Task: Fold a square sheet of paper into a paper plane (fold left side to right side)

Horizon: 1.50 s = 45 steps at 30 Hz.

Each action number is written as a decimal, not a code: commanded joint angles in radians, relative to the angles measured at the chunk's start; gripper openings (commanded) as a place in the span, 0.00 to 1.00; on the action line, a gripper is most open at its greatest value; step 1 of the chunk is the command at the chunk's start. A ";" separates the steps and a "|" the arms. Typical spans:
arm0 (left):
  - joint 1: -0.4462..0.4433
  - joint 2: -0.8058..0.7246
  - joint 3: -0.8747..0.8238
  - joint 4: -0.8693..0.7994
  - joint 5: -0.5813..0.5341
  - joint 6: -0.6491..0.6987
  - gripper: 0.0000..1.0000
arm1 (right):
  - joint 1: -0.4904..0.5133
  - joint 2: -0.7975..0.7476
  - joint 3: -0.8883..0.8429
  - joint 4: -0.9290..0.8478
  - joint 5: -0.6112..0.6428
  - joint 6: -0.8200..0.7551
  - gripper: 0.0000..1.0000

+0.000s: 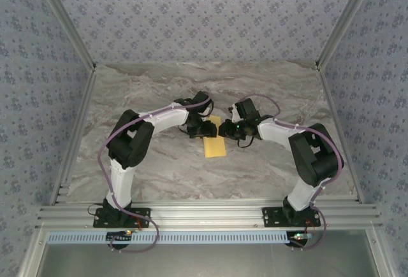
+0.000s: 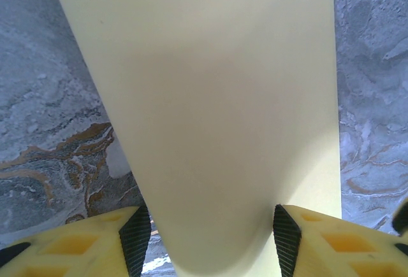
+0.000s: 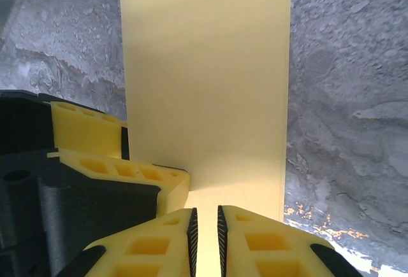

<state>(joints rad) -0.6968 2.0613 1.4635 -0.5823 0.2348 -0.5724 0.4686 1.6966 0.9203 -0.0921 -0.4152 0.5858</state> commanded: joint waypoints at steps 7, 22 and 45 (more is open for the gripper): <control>-0.006 0.045 0.018 -0.024 0.006 0.013 0.57 | -0.017 -0.040 -0.013 -0.067 0.026 -0.032 0.21; -0.007 0.059 0.021 -0.026 0.011 0.011 0.57 | -0.009 -0.008 -0.004 -0.051 -0.005 -0.025 0.21; -0.007 0.063 0.014 -0.021 0.009 0.008 0.57 | 0.023 0.110 0.052 -0.084 0.010 -0.022 0.17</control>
<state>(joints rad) -0.6960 2.0716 1.4784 -0.5987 0.2352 -0.5724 0.4870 1.7840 0.9470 -0.1326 -0.4229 0.5682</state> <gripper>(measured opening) 0.571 0.174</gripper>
